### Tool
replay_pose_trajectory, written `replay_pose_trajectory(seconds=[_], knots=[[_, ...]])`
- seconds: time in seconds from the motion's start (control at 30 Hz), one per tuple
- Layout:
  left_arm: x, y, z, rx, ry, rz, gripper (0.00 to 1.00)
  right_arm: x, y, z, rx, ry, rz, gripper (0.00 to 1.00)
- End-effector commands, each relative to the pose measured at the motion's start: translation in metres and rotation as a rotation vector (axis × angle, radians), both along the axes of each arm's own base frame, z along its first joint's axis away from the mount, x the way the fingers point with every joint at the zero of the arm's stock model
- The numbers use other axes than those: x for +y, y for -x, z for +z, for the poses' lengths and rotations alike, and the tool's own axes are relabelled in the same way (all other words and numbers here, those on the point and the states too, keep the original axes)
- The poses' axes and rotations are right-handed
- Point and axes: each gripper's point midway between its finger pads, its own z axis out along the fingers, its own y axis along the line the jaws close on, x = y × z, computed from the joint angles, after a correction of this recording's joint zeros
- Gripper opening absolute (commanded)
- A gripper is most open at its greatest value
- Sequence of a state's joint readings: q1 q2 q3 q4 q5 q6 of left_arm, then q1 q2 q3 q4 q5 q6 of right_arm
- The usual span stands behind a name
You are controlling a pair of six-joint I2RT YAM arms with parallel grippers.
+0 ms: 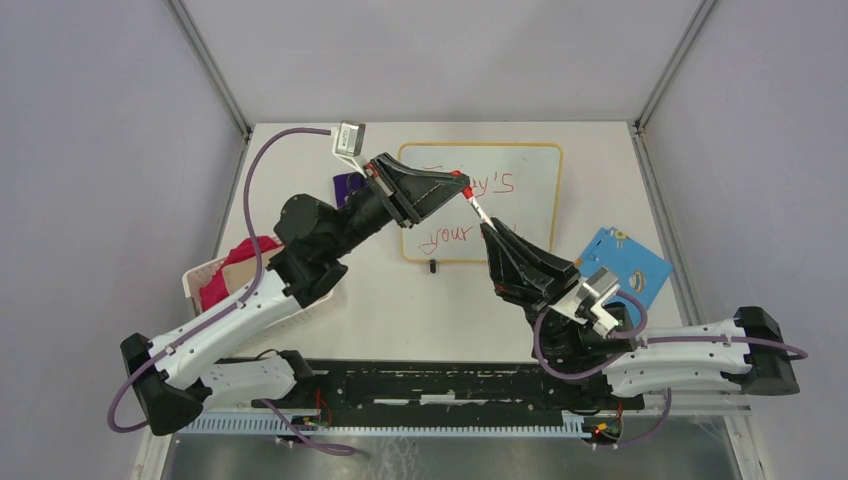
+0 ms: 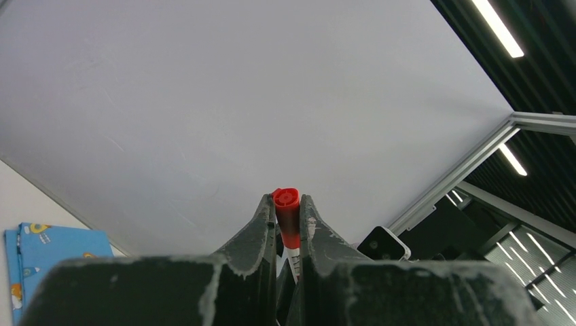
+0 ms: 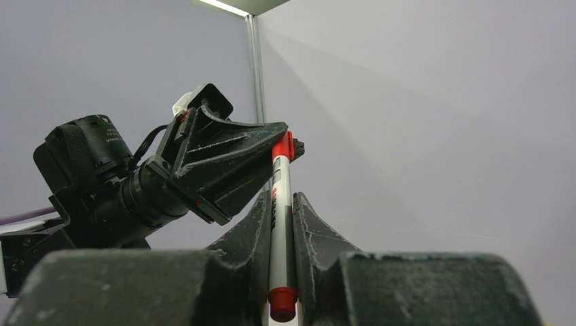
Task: Write a sentence on the whiteboard
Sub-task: Close the whiteboard marker at the center of the board.
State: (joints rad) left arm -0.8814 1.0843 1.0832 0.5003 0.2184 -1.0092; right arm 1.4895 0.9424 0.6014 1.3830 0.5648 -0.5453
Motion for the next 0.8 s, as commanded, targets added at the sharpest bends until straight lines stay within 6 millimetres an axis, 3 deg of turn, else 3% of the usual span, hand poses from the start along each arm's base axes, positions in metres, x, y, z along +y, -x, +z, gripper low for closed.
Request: replay_pose_trajectory(seconds=[0.0,0.3,0.57,0.77], knots=[[0.0,0.012,0.008,-0.04,0.038,-0.05,0.02,-0.005,-0.004,0.004,0.021,-0.028,-0.02,0.0],[-0.036,0.037,-0.023,-0.031,-0.031,-0.156,0.02,-0.007,-0.007,0.008,0.023,-0.048,-0.054,0.0],[-0.052,0.049,-0.055,0.009,-0.09,-0.196,0.02,-0.009,-0.01,0.01,0.022,-0.053,-0.088,0.0],[-0.057,0.055,-0.063,0.005,-0.108,-0.209,0.02,-0.01,-0.01,0.014,0.019,-0.065,-0.092,0.0]])
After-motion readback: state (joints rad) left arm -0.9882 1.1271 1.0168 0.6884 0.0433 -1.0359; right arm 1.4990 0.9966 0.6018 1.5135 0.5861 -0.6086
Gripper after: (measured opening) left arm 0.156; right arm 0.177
